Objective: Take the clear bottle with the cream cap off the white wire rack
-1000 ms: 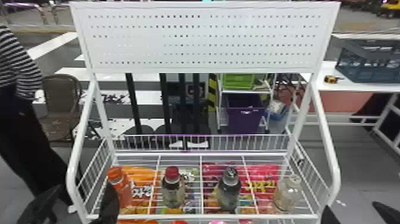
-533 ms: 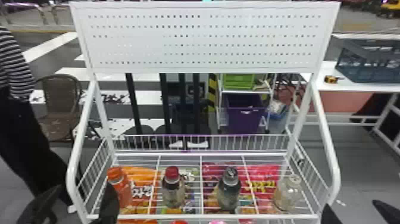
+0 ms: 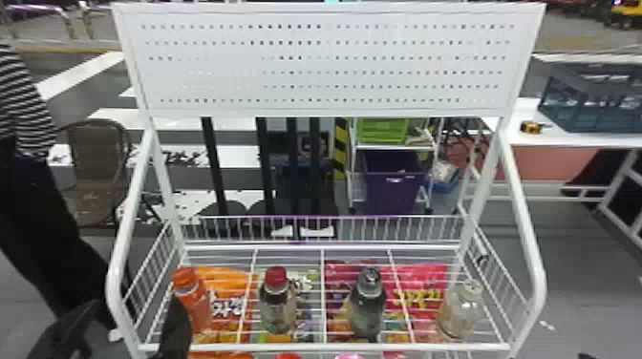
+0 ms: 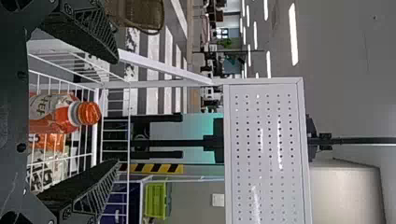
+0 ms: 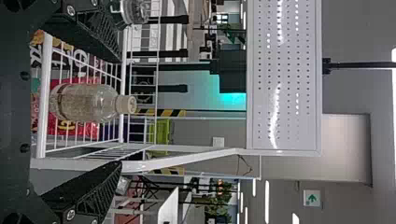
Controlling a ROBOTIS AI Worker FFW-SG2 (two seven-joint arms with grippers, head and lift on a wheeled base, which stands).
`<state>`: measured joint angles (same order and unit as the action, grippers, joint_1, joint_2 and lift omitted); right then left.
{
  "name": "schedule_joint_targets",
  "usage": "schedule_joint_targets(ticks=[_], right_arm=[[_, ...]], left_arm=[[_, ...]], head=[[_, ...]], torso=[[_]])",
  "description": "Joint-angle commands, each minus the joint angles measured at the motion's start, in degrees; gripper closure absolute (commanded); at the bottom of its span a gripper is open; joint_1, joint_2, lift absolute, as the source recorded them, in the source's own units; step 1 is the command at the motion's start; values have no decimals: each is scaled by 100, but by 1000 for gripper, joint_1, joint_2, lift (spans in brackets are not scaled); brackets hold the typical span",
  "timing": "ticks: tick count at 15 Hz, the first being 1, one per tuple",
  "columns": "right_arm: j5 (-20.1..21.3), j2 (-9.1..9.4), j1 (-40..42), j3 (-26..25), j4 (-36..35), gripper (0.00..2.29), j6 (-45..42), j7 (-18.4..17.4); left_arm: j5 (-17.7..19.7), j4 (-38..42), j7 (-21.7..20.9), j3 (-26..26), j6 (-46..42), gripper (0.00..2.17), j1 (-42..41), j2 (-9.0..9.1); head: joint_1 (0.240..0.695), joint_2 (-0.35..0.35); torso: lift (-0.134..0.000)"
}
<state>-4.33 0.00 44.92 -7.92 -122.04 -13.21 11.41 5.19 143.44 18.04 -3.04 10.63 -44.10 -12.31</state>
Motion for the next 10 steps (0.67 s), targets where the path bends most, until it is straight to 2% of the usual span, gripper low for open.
schedule_joint_targets(ticks=[1,5,10], right_arm=[[90,0,-651,71,1068,117,-528,1],[126,-62,-1811,229,2659,124,-1161,1],[284,-26,-2611,396,3521,130,-1179,-104]], left_arm=[[-9,0,-2,-47,5,124,-2,1],[-167,-18,7,-205,269,124,59,1],[-281,-44,-2,-425,533,124,147,-26]], head=[[499,0],[499,0],[499,0]], torso=[[0],[0],[0]])
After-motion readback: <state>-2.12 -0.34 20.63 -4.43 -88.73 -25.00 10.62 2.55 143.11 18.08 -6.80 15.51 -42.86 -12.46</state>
